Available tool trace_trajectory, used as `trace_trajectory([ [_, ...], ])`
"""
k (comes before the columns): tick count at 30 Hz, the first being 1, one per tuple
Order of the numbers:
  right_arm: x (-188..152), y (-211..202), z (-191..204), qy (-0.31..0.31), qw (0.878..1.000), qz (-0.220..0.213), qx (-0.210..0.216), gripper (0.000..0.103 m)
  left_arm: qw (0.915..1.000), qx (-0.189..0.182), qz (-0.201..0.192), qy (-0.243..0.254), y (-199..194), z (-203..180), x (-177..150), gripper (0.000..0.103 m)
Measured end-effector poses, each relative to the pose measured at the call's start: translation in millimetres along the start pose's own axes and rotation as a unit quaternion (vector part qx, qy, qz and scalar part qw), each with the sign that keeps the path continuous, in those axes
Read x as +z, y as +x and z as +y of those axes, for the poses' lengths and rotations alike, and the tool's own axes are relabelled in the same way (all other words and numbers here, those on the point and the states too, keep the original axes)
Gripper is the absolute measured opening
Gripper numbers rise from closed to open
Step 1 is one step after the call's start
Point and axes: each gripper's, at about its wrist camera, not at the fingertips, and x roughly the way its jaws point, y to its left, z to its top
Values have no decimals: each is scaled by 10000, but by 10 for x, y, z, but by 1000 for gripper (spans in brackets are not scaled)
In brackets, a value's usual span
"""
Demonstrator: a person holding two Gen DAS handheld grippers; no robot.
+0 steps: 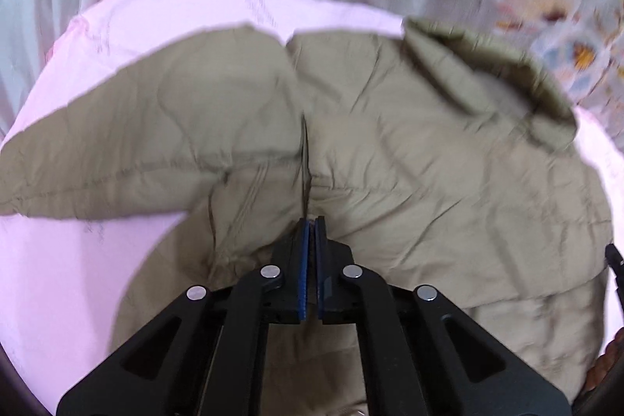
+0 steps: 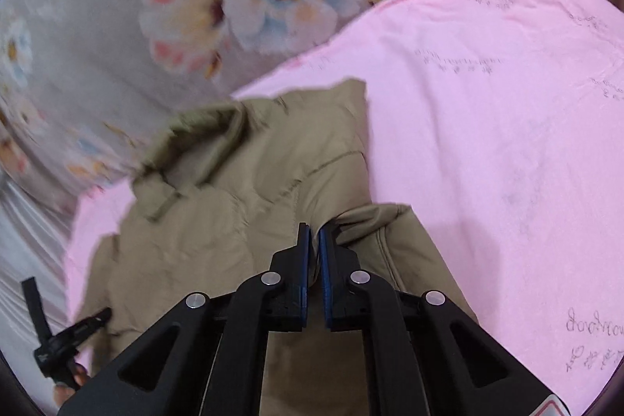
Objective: Fold large clothes
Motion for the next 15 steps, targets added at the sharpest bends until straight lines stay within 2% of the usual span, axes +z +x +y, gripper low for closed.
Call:
trace_trajectory([
  [5,-103,236,-15,-241,9981,371,-432,7,9993,223,-228,206,16,-43,-96,2],
  [9,-152,236,63,-505,9958,286,-708,9,9964,584,-381,490,4,-178,-147,2],
  [15,-328,85,126,-762,9916,257,-1010,10,9929,856,-422,716,-139,-249,-336,3],
])
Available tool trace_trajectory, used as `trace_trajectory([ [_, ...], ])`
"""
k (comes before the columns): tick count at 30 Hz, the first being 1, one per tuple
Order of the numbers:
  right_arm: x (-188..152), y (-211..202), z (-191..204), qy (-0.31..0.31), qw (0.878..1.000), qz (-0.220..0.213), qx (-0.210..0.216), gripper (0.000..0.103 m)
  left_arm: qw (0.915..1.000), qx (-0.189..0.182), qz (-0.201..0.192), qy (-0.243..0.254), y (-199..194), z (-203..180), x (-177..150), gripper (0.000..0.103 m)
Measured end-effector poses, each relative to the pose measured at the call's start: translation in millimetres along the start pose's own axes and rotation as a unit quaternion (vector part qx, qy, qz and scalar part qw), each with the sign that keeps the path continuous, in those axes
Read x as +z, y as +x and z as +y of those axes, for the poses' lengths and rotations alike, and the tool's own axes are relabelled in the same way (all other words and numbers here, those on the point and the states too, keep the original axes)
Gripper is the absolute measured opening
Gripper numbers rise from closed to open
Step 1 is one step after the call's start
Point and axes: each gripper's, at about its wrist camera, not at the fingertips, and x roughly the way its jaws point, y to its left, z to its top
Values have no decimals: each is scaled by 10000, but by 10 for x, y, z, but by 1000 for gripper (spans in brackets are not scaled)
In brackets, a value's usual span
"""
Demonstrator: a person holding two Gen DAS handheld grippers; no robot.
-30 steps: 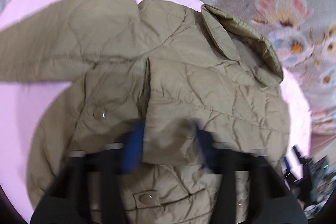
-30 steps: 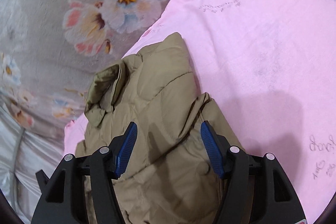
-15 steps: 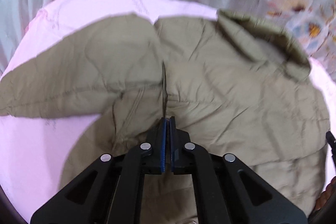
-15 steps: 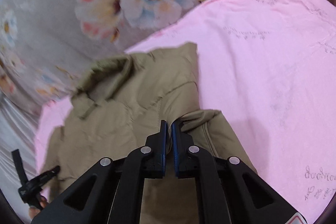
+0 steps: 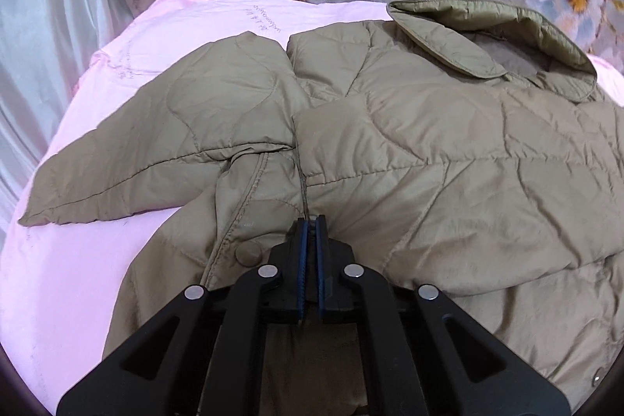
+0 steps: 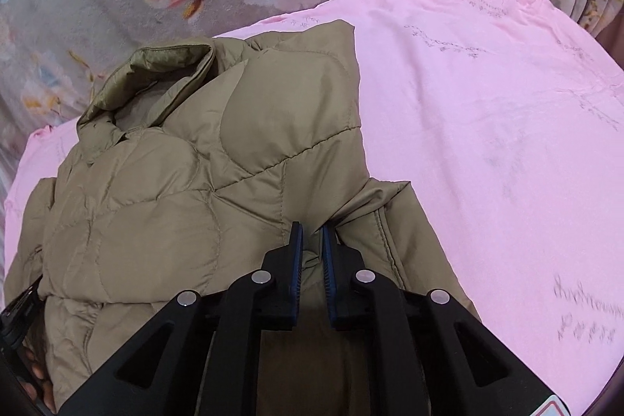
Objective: Fold large clothes
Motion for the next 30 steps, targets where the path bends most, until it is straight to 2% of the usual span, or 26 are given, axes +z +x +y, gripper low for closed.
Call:
trace_trajectory([
  [8,-562,-421,-206,141,9998,43,153,10,10000,32,8,69,-373,111,-461,3],
  [12,-605,-511,-260,182,9992,228,277,14,9992,-341,117,-172,-439,265,-493,5],
  [13,-583,-548,-262,203,9991,302,221,20,9988,-411,181,-204,-448,303,-466,10],
  [14,-561,-652,-262,249,9992,266,160,23,9985,-445,258,-209,-479,334,-436,19],
  [15,-549,-796,-249,269,9995,86,167,32,9984,-424,309,-212,-557,371,-400,26],
  [16,-541,-944,-205,243,9995,-122,183,40,9986,-377,271,-242,-640,397,-370,44],
  [17,-541,-1055,-137,173,9993,-257,223,41,9989,-332,158,-297,-745,419,-342,56],
  [20,-509,-1183,269,-298,9977,-243,563,41,9990,-254,-212,-314,-1039,338,-212,57],
  [22,-551,-1141,599,-688,9946,-152,760,41,9978,-548,-293,-241,-1124,158,-130,59],
  [25,-684,-979,1041,-1321,9888,-166,681,41,9954,-950,-53,100,-982,-243,-112,61],
  [30,-930,-575,1298,-1765,9834,111,410,42,9957,-807,205,407,-575,-618,-282,61],
])
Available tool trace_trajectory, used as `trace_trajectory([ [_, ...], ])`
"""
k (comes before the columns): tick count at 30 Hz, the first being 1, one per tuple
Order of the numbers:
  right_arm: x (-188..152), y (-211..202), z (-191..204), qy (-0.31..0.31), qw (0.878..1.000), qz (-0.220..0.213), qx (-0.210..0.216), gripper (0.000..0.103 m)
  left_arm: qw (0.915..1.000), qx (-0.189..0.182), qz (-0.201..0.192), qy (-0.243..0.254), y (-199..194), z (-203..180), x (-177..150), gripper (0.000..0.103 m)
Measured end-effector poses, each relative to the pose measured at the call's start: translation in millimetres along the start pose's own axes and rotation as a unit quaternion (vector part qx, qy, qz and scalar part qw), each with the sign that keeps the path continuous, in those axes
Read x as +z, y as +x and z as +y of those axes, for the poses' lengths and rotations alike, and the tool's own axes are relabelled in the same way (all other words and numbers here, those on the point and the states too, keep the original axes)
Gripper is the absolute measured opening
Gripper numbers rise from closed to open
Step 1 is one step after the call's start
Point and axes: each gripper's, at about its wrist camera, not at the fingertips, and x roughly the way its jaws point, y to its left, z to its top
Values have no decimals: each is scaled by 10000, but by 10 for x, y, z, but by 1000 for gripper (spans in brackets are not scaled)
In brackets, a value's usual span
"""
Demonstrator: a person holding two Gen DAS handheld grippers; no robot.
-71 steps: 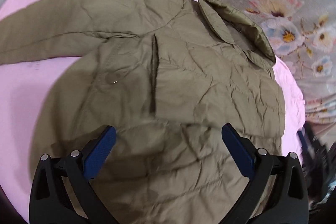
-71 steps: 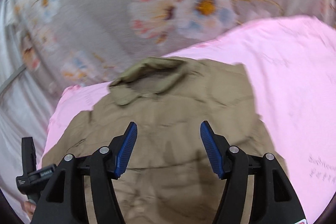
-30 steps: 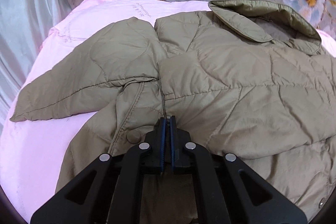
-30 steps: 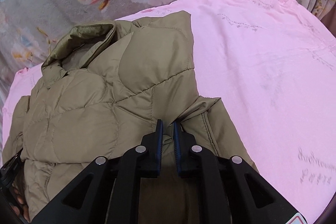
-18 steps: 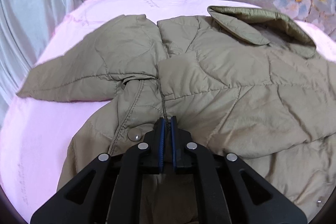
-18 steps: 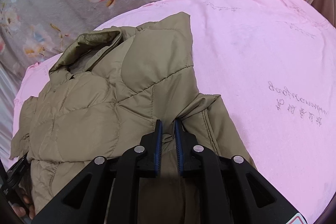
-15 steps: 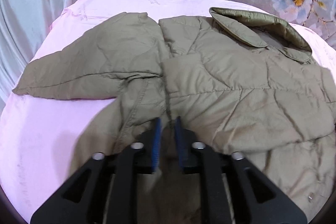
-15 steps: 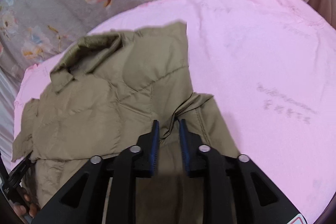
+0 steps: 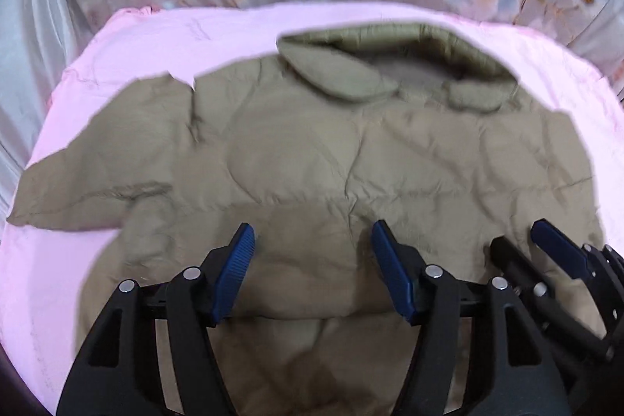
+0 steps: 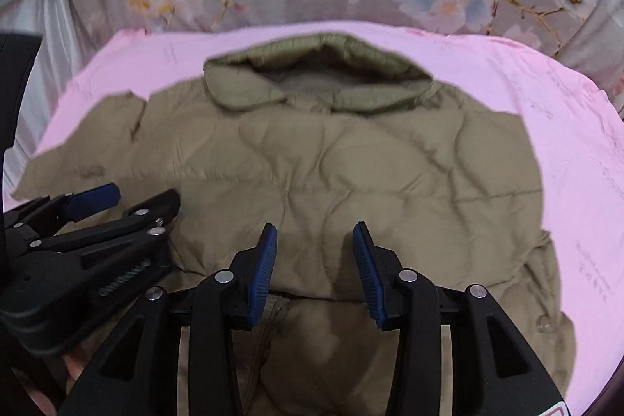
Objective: Fold large clothes
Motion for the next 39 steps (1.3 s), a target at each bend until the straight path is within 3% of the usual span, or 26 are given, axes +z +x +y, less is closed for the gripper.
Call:
trace_trajectory([
  [5,-98,122,-56,150,9999,20,41,41,9996,112,-245,-48,117,-11,-126,69],
  [18,-128,168,-84,298,9995,-45,73,41,9992,247,-280,-108,147,-41,-166,71],
  [24,-126,163,-98,282,9996,-43,44,42,9978,-151,-392,-508,25,154,-160,72],
  [27,-121,157,-121,328,9994,-57,78,44,9934,-278,-522,-980,-227,589,-152,79],
  [29,-118,153,-118,326,9994,-64,54,45,9870,-300,-619,-1450,-400,1057,-158,90],
  [34,-123,141,-96,322,9994,-88,-31,50,9678,411,-479,-2438,-471,2413,-254,91],
  [36,-124,137,-88,317,9994,-94,-65,51,9535,717,-243,-2917,-373,2985,-362,91],
  [39,-125,134,-73,291,9994,-99,-149,53,9215,835,-30,-3794,-234,3777,-581,90],
])
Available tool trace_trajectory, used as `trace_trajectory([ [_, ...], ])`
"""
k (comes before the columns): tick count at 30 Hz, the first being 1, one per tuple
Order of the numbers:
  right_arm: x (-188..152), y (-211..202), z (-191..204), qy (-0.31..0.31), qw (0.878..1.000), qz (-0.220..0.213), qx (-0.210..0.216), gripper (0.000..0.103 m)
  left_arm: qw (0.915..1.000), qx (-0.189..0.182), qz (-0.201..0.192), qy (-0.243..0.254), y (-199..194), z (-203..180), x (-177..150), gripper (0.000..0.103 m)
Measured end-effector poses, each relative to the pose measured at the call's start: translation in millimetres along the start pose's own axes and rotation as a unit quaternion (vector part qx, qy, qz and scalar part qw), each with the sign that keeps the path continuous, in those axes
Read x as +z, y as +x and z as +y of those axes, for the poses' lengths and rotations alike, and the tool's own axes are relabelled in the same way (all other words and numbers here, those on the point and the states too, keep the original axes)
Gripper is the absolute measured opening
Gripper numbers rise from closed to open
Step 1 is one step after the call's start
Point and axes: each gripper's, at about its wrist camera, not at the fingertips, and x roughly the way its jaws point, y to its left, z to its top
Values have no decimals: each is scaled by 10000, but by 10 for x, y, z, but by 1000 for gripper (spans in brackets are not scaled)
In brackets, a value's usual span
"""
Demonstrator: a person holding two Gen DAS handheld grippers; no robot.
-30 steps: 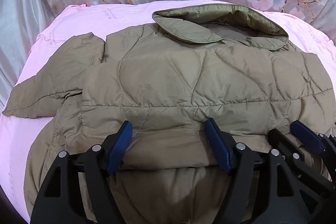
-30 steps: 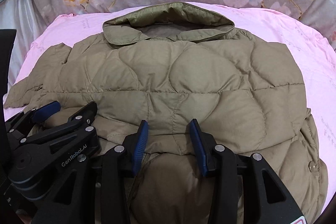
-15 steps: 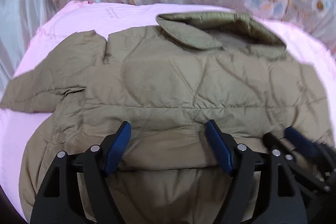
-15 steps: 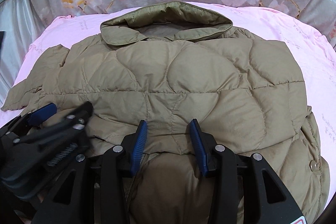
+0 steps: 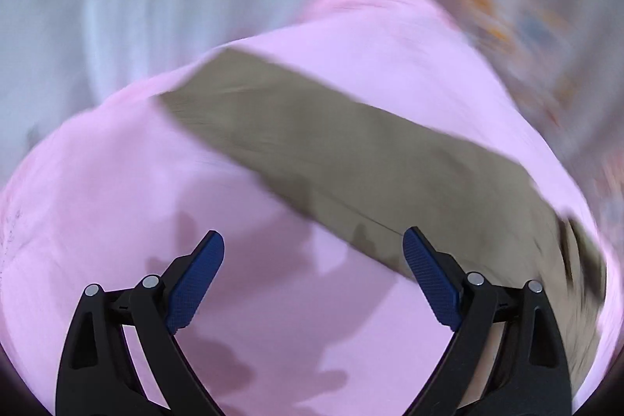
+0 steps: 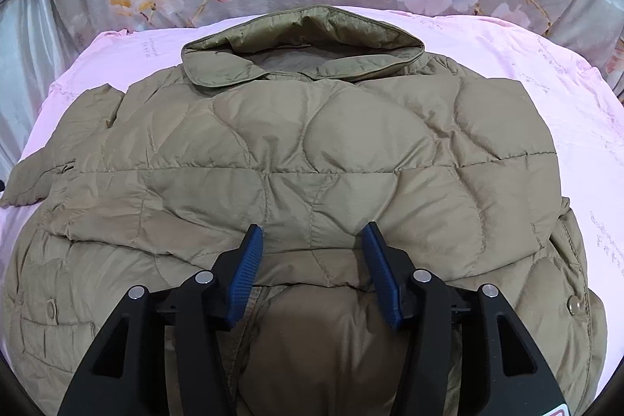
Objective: Fold large clothes
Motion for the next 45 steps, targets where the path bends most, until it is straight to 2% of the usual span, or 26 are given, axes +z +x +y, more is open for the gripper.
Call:
trace_trajectory([
  [3,1,-1,13,-28,10000,-6,-80,55,9983,75,118,-574,209,436,268,87],
  [7,-1,0,26,-31,9999,-12,-148,58,9943,-335,150,-1006,388,624,445,85],
  [9,1,0,25,-29,9998,-15,-170,59,9928,-547,96,-1064,422,616,504,68],
  [10,1,2,26,-28,9998,-17,-181,59,9920,-696,150,-1047,456,587,543,49],
  [11,0,-1,27,-31,9998,-20,-194,60,9915,-764,189,-1033,480,569,571,35],
  [12,1,-2,28,-32,9998,-23,-204,60,9918,-777,236,-983,515,518,606,28],
  [14,2,-4,25,-30,9998,-31,-212,60,9947,-584,172,-831,517,421,631,7],
  [17,-7,-29,20,-5,9997,-97,-228,62,9976,-505,-221,-431,269,223,646,2],
  [19,-11,-81,9,28,9993,-224,-281,63,9965,-634,-550,-48,-18,-82,649,2],
  [22,-27,-190,-19,120,9985,-420,-342,63,9878,-1099,-901,637,-570,-650,537,2],
  [24,-45,-292,-59,239,9978,-486,-383,63,9756,-1544,-1014,1184,-972,-1141,355,2],
  [26,-91,-421,-109,385,9972,-521,-369,63,9642,-1824,-1085,1592,-1257,-1507,154,2],
  [28,-141,-553,-168,498,9967,-563,-303,63,9456,-2231,-1080,2106,-1573,-1969,-185,2],
  [32,-249,-819,-284,569,9955,-680,-337,66,9138,-2799,-738,2849,-1855,-2753,-894,3],
  [35,-325,-962,-387,670,9942,-745,-394,68,9020,-2993,-280,3097,-1763,-3127,-1351,7],
  [36,-350,-1002,-424,711,9938,-752,-404,69,8977,-3036,8,3194,-1663,-3256,-1559,12],
  [37,-375,-1036,-458,737,9935,-758,-414,70,8958,-3052,176,3227,-1603,-3292,-1678,29],
  [38,-388,-1065,-494,757,9933,-756,-430,71,8946,-3070,440,3217,-1494,-3307,-1831,58],
  [40,-398,-1111,-551,763,9932,-754,-451,72,8989,-3131,677,2990,-1340,-3246,-1926,85],
  [42,-396,-1145,-601,778,9930,-771,-439,74,9006,-3358,914,2606,-1183,-3061,-1882,87],
  [44,-377,-1163,-649,837,9928,-790,-342,75,9045,-3416,1123,2294,-1047,-2846,-1753,88],
  [45,-361,-1157,-668,879,9926,-784,-282,76,9131,-3327,1151,2055,-942,-2687,-1599,88],
])
